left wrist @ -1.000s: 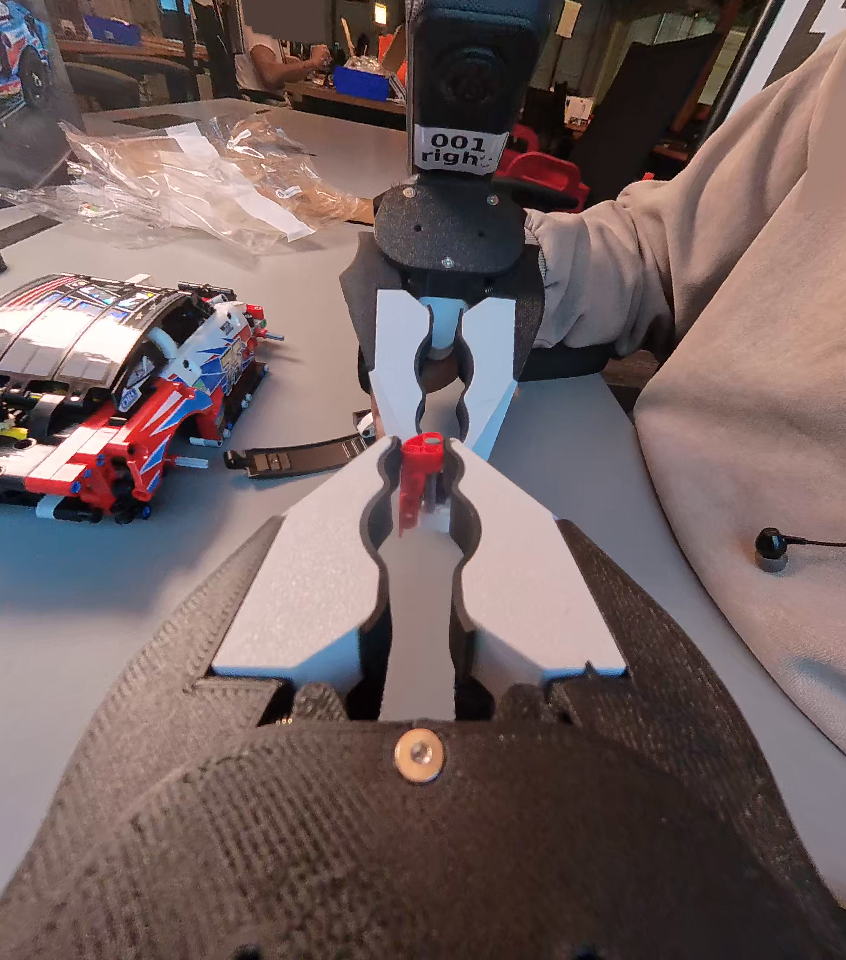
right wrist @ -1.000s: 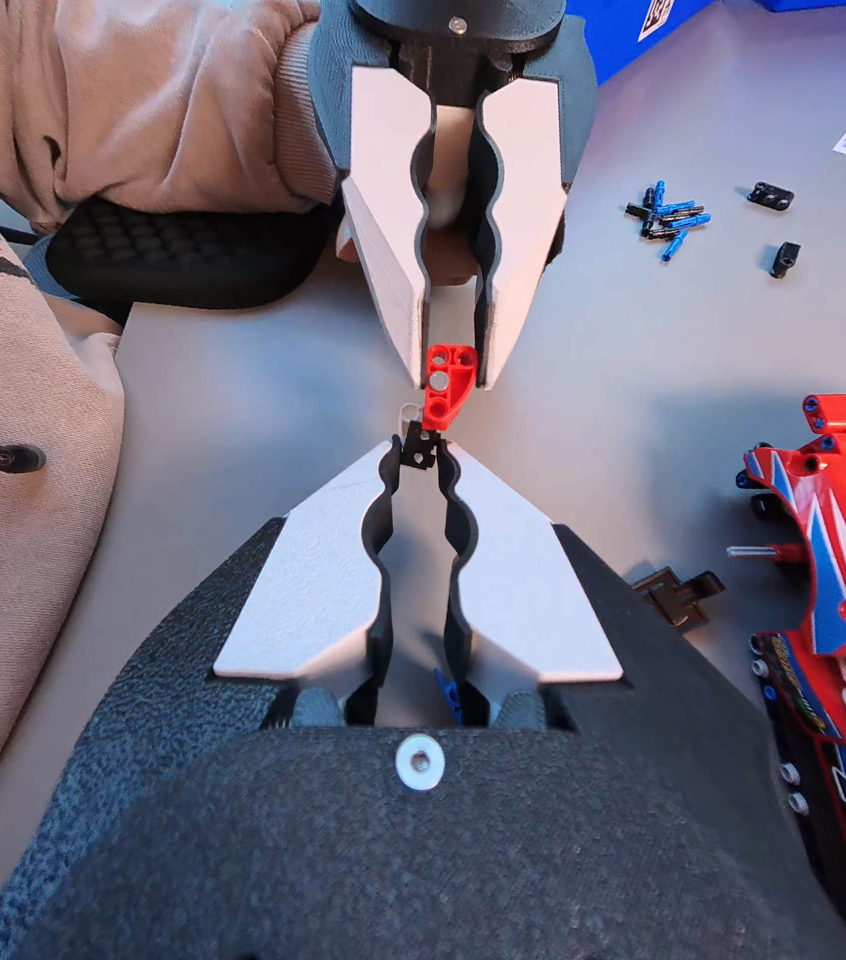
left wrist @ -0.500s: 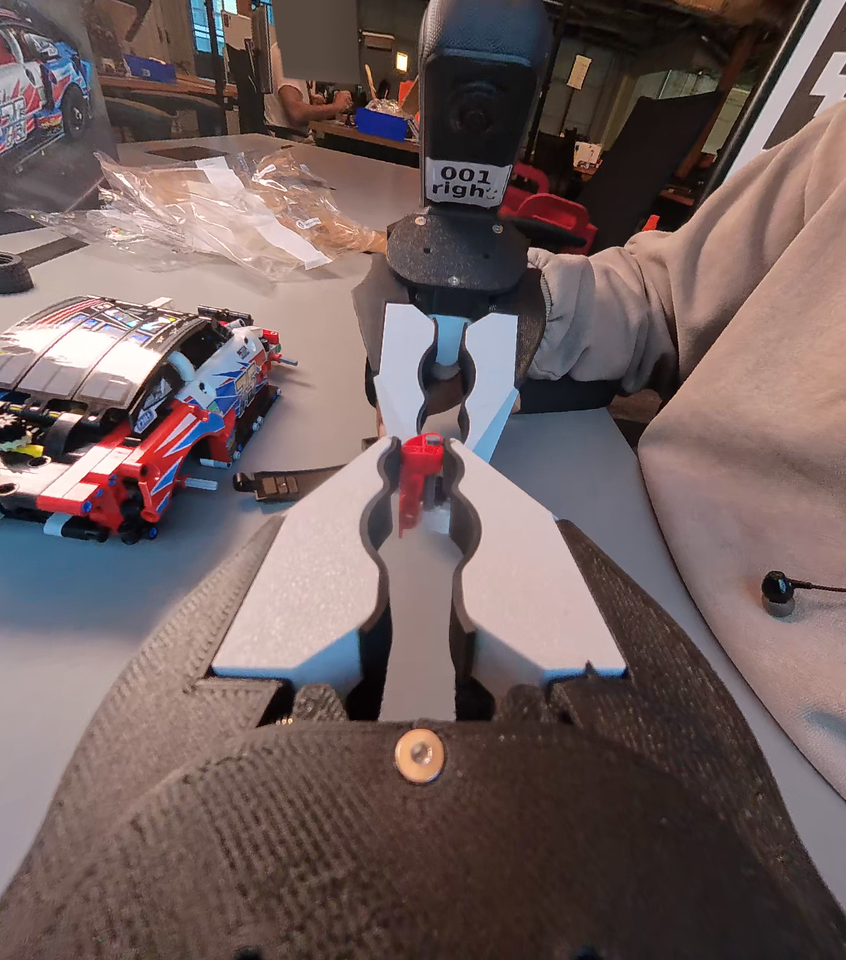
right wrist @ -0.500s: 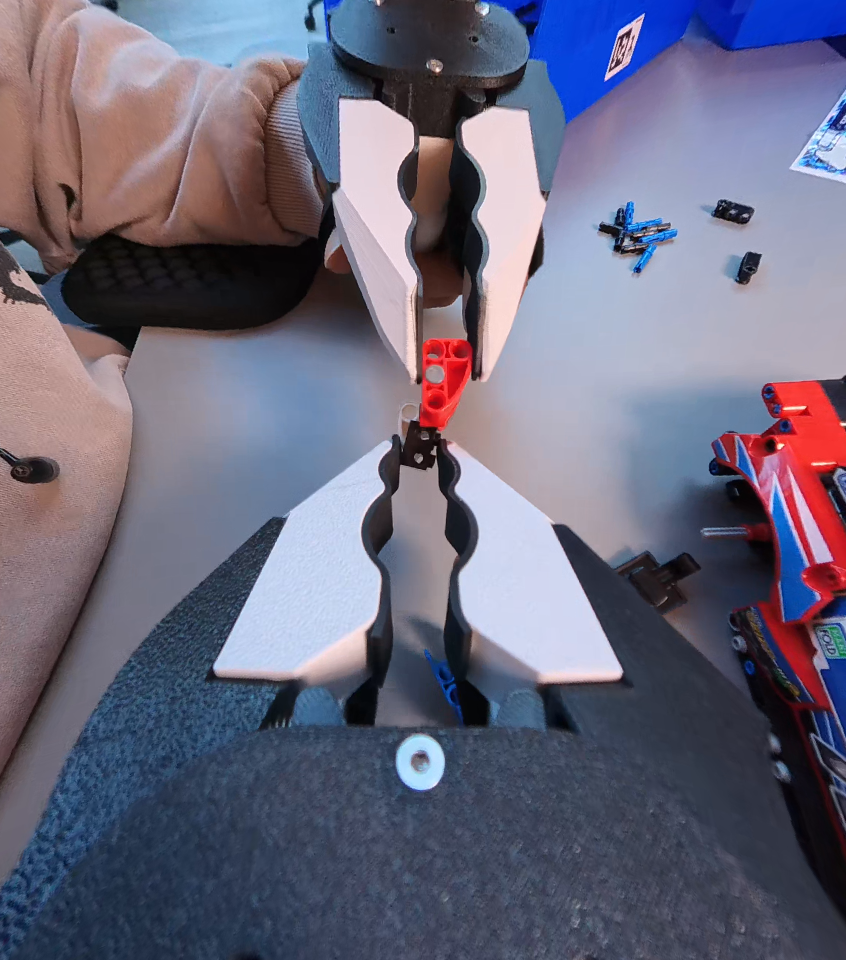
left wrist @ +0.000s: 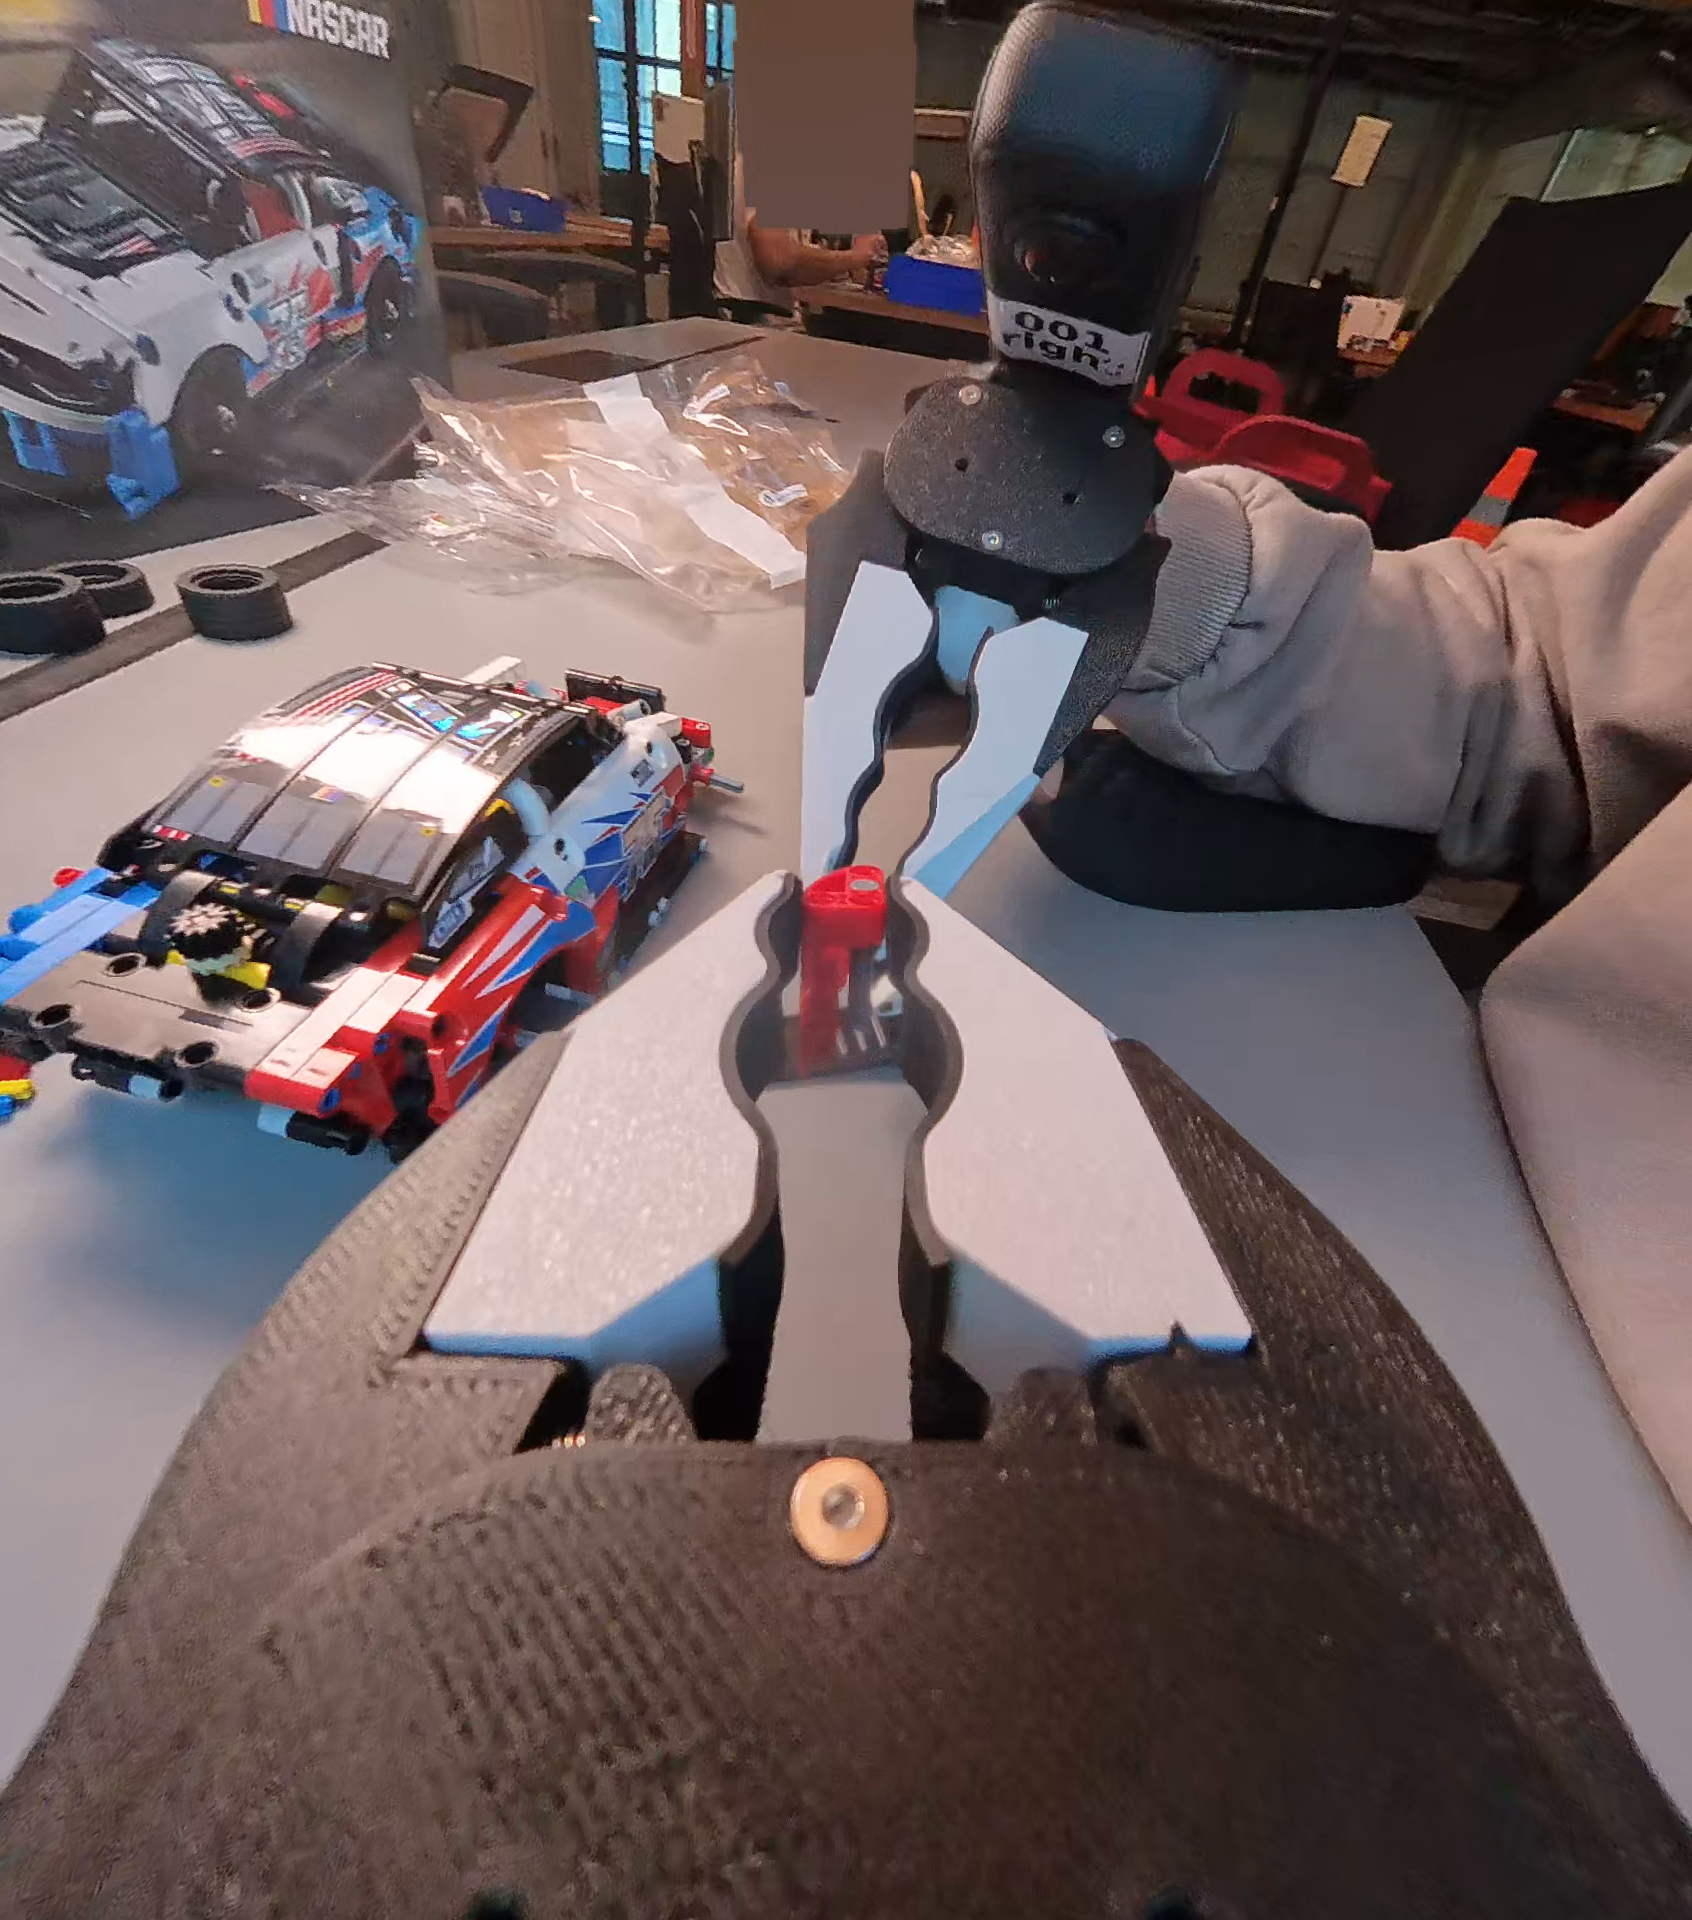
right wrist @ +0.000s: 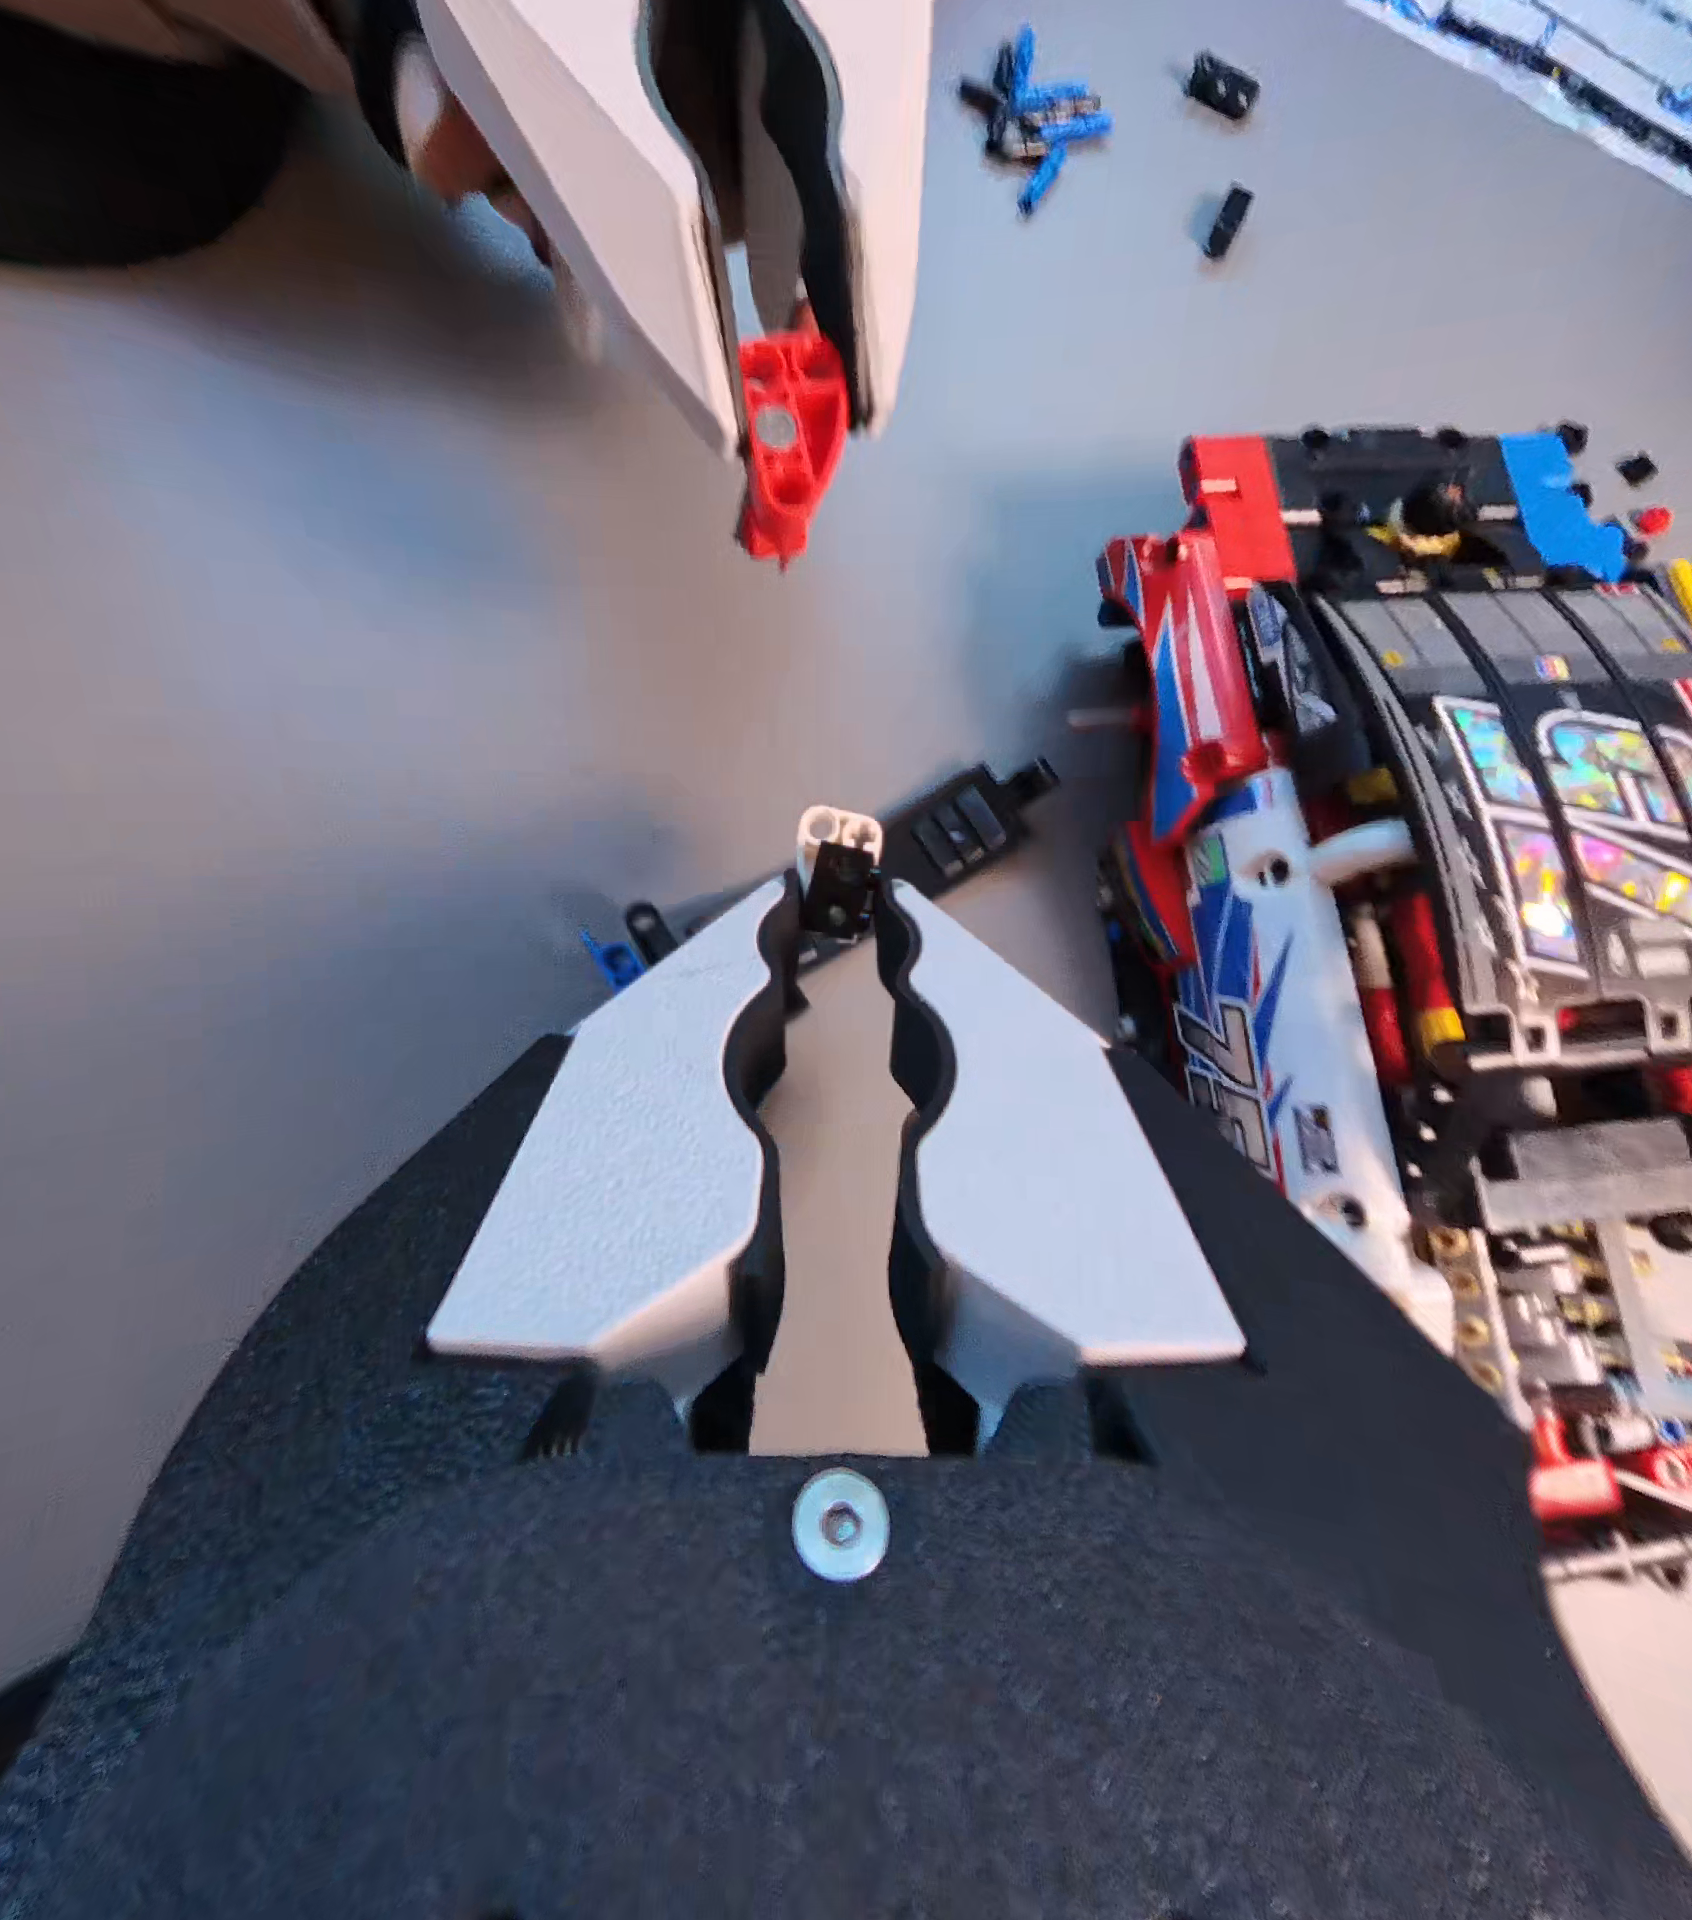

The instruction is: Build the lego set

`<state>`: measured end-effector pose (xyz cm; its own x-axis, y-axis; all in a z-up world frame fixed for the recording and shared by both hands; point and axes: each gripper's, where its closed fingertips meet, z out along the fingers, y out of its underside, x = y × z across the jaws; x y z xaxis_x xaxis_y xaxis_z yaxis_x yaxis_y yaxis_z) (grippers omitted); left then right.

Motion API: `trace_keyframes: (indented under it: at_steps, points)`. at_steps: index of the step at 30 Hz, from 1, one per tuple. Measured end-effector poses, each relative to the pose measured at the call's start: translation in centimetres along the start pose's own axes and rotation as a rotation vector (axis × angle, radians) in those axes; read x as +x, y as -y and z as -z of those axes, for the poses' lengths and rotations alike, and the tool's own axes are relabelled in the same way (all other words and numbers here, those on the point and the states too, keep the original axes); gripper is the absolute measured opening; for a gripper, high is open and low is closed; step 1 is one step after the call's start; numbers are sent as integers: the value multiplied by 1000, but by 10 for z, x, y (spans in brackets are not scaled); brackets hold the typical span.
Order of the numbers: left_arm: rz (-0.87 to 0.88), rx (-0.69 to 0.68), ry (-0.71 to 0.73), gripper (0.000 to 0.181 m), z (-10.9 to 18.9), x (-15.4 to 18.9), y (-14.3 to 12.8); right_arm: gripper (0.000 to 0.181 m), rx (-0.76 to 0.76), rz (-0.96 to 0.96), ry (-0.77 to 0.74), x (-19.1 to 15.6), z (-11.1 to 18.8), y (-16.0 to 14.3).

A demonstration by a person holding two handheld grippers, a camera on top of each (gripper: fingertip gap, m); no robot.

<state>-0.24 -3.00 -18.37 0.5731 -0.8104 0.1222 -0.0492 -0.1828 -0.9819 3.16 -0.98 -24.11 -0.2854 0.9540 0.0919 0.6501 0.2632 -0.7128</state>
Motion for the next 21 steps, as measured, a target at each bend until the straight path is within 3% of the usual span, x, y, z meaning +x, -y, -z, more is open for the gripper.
trace_keyframes:
  at_steps: [3, 7, 21]
  points:
    - [-2, -23, 31, 13, -1, -5, -7, 11, -93, -3, 8, 6, -3, -25]
    - [-6, -37, 43, 13, 0, -4, -10, 11, -121, 3, 42, 2, -16, -32]
    - [-14, -101, 20, 13, -12, 12, -24, 11, -79, 114, 180, -44, -37, -2]
